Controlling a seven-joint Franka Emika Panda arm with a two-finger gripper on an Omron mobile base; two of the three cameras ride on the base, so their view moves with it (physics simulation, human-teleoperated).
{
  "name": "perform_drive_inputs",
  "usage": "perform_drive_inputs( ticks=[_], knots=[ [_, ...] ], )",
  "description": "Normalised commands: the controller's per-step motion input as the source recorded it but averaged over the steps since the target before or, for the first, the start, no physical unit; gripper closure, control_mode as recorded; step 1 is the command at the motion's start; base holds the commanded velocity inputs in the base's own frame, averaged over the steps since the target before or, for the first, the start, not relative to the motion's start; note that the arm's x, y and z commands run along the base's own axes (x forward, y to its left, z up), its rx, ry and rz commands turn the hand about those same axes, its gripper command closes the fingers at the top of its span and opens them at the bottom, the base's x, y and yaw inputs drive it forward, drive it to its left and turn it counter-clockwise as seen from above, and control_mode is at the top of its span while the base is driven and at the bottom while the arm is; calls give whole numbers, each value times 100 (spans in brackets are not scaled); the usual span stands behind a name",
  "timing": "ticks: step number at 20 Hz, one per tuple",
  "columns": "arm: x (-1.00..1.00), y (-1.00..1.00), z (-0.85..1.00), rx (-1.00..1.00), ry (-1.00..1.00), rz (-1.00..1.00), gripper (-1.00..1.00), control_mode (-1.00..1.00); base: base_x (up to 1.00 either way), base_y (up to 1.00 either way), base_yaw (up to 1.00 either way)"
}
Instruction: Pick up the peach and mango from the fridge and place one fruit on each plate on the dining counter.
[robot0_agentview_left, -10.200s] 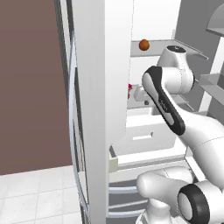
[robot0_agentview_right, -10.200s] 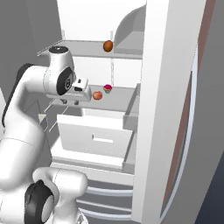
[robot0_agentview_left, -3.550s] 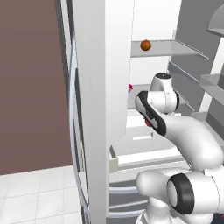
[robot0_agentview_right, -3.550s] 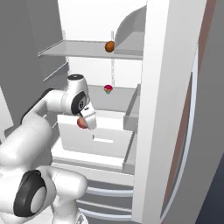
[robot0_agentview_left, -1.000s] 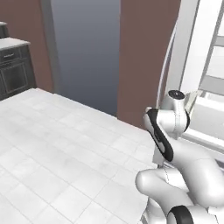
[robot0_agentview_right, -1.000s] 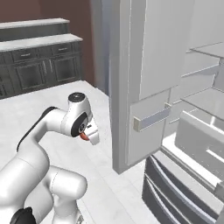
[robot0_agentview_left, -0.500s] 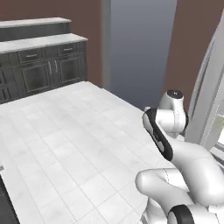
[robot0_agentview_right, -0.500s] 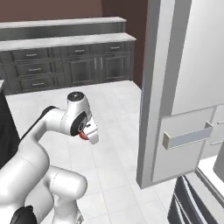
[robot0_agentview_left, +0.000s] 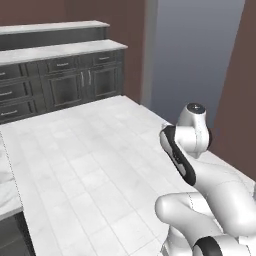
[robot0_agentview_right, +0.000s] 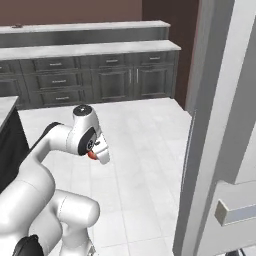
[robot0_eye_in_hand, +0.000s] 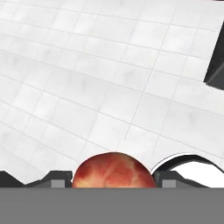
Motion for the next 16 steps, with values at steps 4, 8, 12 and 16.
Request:
perform_drive_inputs(
  ticks=[4, 8, 12, 16],
  knots=[
    [0, 0, 0, 0, 0, 0, 100, 100, 100, -9, 22],
    [0, 0, 0, 0, 0, 0, 100, 100, 100, -11, 20],
    [0, 0, 0, 0, 0, 0, 100, 100, 100, -1, 22],
    [0, 0, 0, 0, 0, 0, 100, 100, 100, 0, 25]
  ],
)
